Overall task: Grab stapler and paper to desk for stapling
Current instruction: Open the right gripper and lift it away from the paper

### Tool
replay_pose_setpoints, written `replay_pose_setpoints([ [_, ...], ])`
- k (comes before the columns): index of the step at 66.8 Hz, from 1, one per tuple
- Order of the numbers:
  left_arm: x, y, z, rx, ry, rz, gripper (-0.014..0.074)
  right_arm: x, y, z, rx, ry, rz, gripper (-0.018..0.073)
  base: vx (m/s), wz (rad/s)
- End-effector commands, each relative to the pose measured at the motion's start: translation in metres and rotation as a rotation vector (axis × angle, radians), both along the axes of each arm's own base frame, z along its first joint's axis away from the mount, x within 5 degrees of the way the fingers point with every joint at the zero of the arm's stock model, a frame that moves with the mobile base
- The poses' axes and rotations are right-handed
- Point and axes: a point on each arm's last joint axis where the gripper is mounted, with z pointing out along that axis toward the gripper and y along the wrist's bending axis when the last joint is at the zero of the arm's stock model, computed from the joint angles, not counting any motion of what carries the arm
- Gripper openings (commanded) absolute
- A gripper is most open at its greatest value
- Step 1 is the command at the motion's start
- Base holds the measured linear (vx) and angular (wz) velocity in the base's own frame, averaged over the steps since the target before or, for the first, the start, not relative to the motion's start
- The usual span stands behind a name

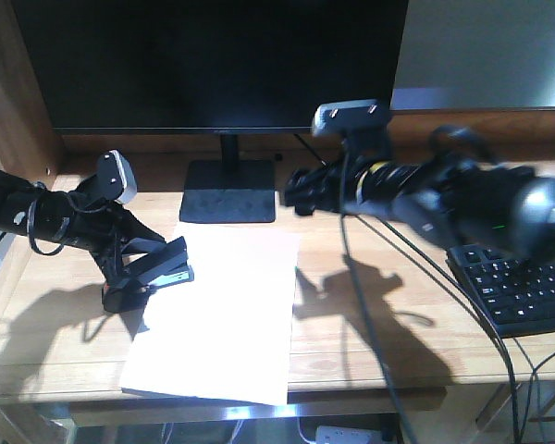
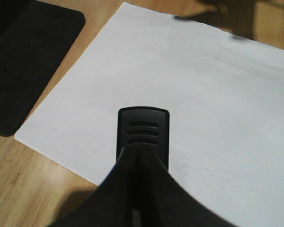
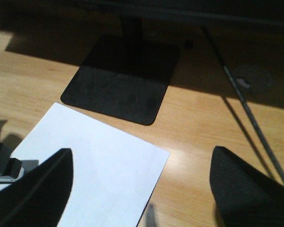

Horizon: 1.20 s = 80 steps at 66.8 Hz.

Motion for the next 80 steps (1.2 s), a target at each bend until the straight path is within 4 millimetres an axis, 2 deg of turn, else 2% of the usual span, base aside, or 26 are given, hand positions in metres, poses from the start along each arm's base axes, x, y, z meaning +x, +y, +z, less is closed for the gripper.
replay_pose_setpoints([
  [1,0.002,-0.004,0.028,-0.057,-0.053,0.011,-0.0007,-0.019,-0.012,0.061,0.018,-0.172,0.024,0.0564,0.0,0.0],
  [6,0.002,-0.004,0.028,-0.057,-0.053,0.011,-0.0007,-0.038,-0.023,0.084,0.004,-0.221,0.023,0.0564,0.0,0.0],
  [16,0.002,-0.004,0.028,-0.057,-0.053,0.011,-0.0007,-0.08,-0.044,0.114,0.016,-0.295,0.012,0.0564,0.0,0.0],
  [26,0.002,-0.004,0.028,-0.057,-0.053,0.011,-0.0007,-0.125,-0.066,0.124,0.043,-0.358,0.011,0.0564,0.0,0.0],
  [37,0.002,-0.004,0.028,-0.057,-0.053,0.011,-0.0007,-0.171,-0.087,0.119,0.069,-0.41,0.011,0.0564,0.0,0.0],
  [56,0.002,-0.004,0.028,-0.057,-0.053,0.011,-0.0007,-0.242,-0.122,0.099,0.099,-0.52,0.001,0.0564,0.0,0.0],
  [69,0.002,-0.004,0.028,-0.057,-0.053,0.011,-0.0007,-0.281,-0.142,0.082,0.14,-0.597,-0.02,0.0564,0.0,0.0],
  [80,0.002,-0.004,0.028,-0.057,-0.053,0.011,-0.0007,-0.305,-0.156,0.066,0.198,-0.618,-0.054,0.0564,0.0,0.0],
])
